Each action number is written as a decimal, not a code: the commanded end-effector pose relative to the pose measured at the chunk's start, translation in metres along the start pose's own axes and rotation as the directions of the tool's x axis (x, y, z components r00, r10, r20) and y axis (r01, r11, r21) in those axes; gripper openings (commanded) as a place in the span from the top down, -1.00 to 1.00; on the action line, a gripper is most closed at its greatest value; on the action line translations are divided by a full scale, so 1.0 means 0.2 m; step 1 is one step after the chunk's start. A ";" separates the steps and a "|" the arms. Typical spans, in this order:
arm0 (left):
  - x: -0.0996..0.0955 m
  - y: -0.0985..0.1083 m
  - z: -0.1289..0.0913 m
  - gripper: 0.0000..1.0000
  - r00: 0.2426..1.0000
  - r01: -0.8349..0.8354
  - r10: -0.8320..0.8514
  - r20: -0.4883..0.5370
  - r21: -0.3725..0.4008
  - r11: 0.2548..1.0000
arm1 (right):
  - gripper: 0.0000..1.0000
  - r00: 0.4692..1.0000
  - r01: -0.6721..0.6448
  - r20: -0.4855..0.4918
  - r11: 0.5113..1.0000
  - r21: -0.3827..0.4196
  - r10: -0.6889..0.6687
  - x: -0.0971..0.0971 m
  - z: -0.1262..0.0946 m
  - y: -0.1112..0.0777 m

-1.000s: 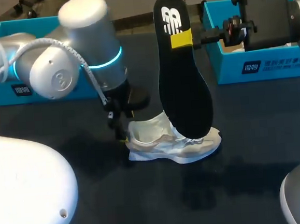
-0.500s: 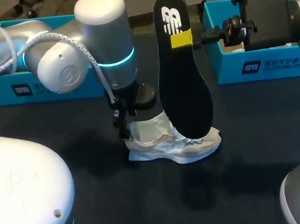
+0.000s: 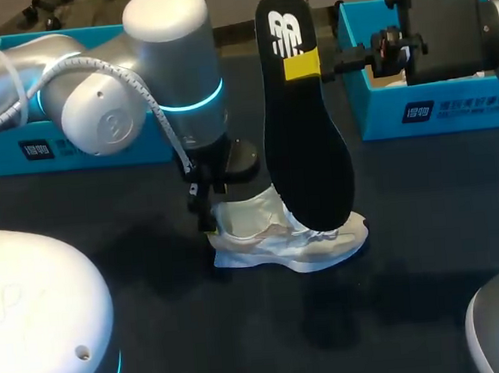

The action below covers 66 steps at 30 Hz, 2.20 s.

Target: Take the shoe out of the shoebox, open the shoe tongue, remove and reinsert the insole, then place the shoe into the shoebox

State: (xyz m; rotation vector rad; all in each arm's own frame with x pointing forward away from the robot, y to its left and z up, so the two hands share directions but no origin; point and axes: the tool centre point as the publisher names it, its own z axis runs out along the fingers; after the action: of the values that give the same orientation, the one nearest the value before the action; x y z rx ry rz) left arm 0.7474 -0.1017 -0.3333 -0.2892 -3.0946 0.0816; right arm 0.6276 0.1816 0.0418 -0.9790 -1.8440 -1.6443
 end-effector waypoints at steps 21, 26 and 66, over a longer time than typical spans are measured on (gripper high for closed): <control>-0.25 -0.28 0.01 -1.00 0.999 -0.033 0.034 -0.005 0.116 0.993 | 1.00 1.000 -0.002 0.002 1.000 0.002 0.002 0.00 0.02 0.01; -0.29 -0.35 0.12 -1.00 1.000 -0.028 0.028 -0.002 0.104 0.994 | 1.00 1.000 -0.002 0.002 1.000 0.002 0.002 0.00 0.02 0.01; -0.26 -0.45 0.43 0.51 0.985 -0.010 0.040 -0.166 0.178 0.984 | 1.00 1.000 -0.002 0.002 1.000 0.002 0.002 0.00 0.02 0.01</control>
State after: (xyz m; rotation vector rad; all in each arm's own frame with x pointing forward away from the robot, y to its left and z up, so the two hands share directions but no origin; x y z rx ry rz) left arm 0.7773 -0.2035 -0.4106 -0.3071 -2.8967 0.3127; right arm 0.6276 0.1816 0.0418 -0.9790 -1.8441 -1.6442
